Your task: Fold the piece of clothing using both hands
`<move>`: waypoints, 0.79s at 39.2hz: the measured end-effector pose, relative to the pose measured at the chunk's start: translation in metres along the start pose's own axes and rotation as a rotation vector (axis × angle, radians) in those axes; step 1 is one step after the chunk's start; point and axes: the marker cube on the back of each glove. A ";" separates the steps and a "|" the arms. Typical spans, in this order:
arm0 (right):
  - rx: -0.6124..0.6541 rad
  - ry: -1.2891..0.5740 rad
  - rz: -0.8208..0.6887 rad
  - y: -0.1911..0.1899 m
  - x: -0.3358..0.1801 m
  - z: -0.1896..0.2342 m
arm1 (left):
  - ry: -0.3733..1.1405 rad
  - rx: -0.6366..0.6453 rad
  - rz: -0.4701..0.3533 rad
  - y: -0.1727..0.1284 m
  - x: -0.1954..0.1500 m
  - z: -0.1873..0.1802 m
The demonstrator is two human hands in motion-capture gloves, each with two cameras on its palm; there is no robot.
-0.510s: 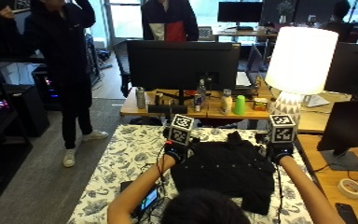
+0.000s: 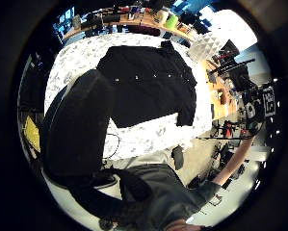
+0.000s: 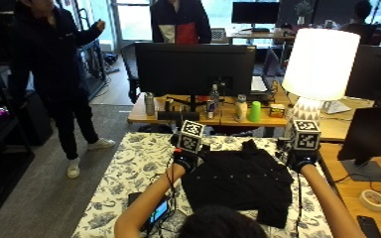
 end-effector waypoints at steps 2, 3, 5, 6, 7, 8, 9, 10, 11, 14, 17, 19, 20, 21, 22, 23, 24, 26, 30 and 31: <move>0.001 -0.006 0.007 0.002 0.004 0.001 | 0.006 -0.025 0.014 0.003 0.005 0.005; 0.005 -0.012 0.009 0.001 0.006 0.002 | 0.010 -0.041 0.026 0.004 0.009 0.010; 0.016 -0.021 0.015 -0.004 0.011 0.009 | 0.020 -0.073 0.057 0.005 0.018 0.021; 0.019 -0.022 0.019 -0.007 0.013 0.013 | 0.024 -0.088 0.075 0.005 0.023 0.028; 0.020 -0.022 0.023 -0.009 0.015 0.016 | 0.029 -0.102 0.095 0.005 0.027 0.035; 0.019 -0.021 0.024 -0.010 0.017 0.019 | 0.033 -0.117 0.117 0.005 0.032 0.043; 0.019 -0.020 0.023 -0.011 0.018 0.021 | 0.038 -0.133 0.141 0.004 0.037 0.052; 0.018 -0.020 0.022 -0.012 0.019 0.023 | 0.042 -0.152 0.164 0.003 0.042 0.062; 0.018 -0.022 0.020 -0.013 0.020 0.025 | 0.044 -0.174 0.185 0.003 0.047 0.072; 0.031 -0.029 0.010 -0.014 0.021 0.030 | 0.048 -0.256 0.245 0.010 0.058 0.095; 0.068 -0.035 -0.005 -0.015 0.019 0.034 | 0.059 -0.346 0.309 0.020 0.072 0.119; 0.084 -0.033 -0.014 -0.018 0.020 0.039 | 0.053 -0.400 0.342 0.021 0.080 0.139; 0.085 -0.033 -0.018 -0.019 0.020 0.041 | 0.049 -0.421 0.358 0.021 0.083 0.148; 0.079 -0.034 -0.022 -0.018 0.019 0.042 | 0.048 -0.440 0.378 0.021 0.086 0.156; 0.070 -0.037 -0.026 -0.014 0.017 0.042 | 0.051 -0.459 0.401 0.024 0.090 0.161; 0.058 -0.042 -0.029 -0.008 0.015 0.041 | 0.057 -0.476 0.429 0.028 0.093 0.165; 0.046 -0.045 -0.030 -0.002 0.012 0.041 | 0.065 -0.492 0.455 0.034 0.096 0.166; 0.023 -0.048 -0.031 0.003 0.010 0.043 | 0.069 -0.524 0.470 0.046 0.100 0.164; -0.009 -0.048 -0.034 0.006 0.010 0.052 | 0.013 -0.621 0.345 0.063 0.098 0.167; -0.014 -0.050 -0.036 0.007 0.010 0.054 | 0.021 -0.631 0.363 0.064 0.100 0.170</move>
